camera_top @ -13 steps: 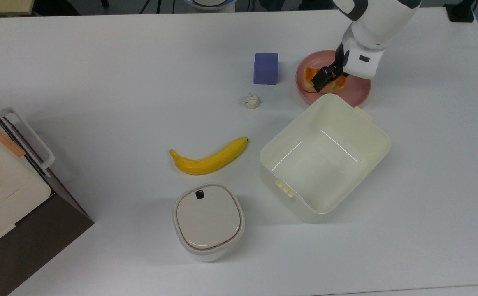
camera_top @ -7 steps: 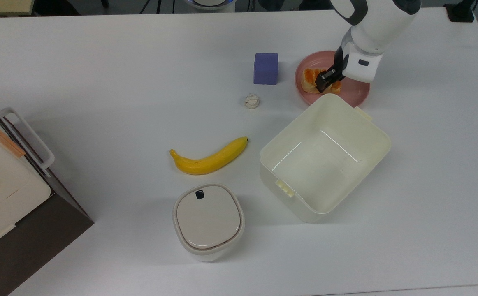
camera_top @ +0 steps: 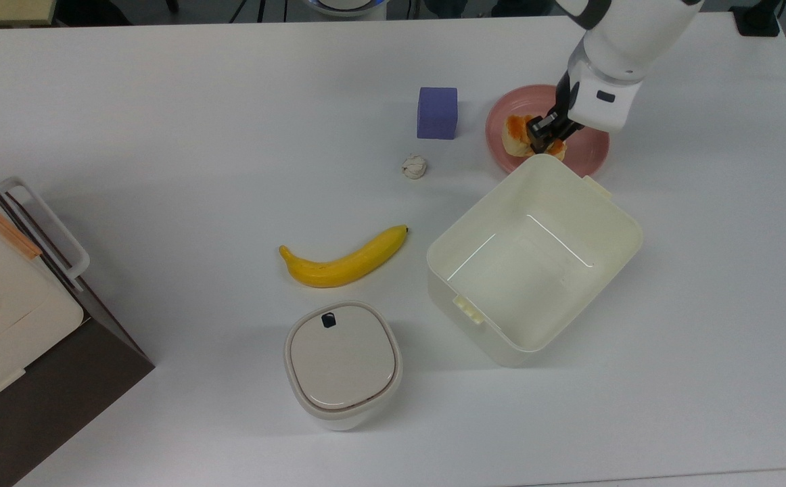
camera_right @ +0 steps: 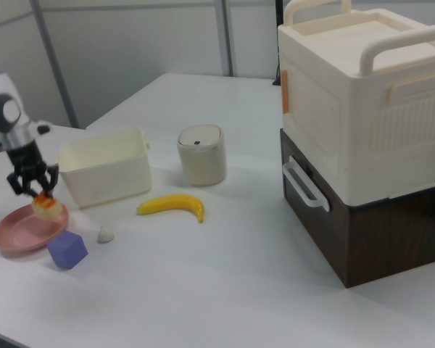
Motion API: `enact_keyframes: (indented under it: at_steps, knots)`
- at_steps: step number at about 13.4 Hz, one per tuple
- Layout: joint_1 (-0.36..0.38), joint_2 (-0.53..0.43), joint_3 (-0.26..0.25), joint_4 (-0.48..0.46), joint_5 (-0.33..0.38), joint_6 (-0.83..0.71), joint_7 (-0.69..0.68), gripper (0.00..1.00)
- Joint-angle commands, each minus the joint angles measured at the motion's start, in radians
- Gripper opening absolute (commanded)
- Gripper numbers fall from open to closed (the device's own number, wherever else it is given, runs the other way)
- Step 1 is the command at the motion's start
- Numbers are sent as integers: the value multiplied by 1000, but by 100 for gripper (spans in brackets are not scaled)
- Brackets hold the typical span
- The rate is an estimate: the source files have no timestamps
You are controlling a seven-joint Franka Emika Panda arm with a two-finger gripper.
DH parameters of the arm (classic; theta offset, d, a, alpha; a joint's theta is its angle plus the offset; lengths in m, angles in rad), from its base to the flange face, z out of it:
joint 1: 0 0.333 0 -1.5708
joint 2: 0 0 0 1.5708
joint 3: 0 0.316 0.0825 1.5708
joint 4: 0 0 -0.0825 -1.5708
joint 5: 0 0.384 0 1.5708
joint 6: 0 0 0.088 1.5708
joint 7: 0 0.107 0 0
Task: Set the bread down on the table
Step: 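Lift the bread off the plate and carry it beside the cream bin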
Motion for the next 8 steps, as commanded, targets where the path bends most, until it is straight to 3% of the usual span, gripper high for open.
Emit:
enact_keyframes:
  at_steps: [1,3,5,8]
  knots:
    - [-84,-16,-3,142,16,-149,-65,31]
    - [-130,-35,-6,135,-1,-152,-82,32]
    - [-243,-30,-6,112,-4,-159,-202,35]
    - [-331,-36,-6,87,-18,-177,-324,42]
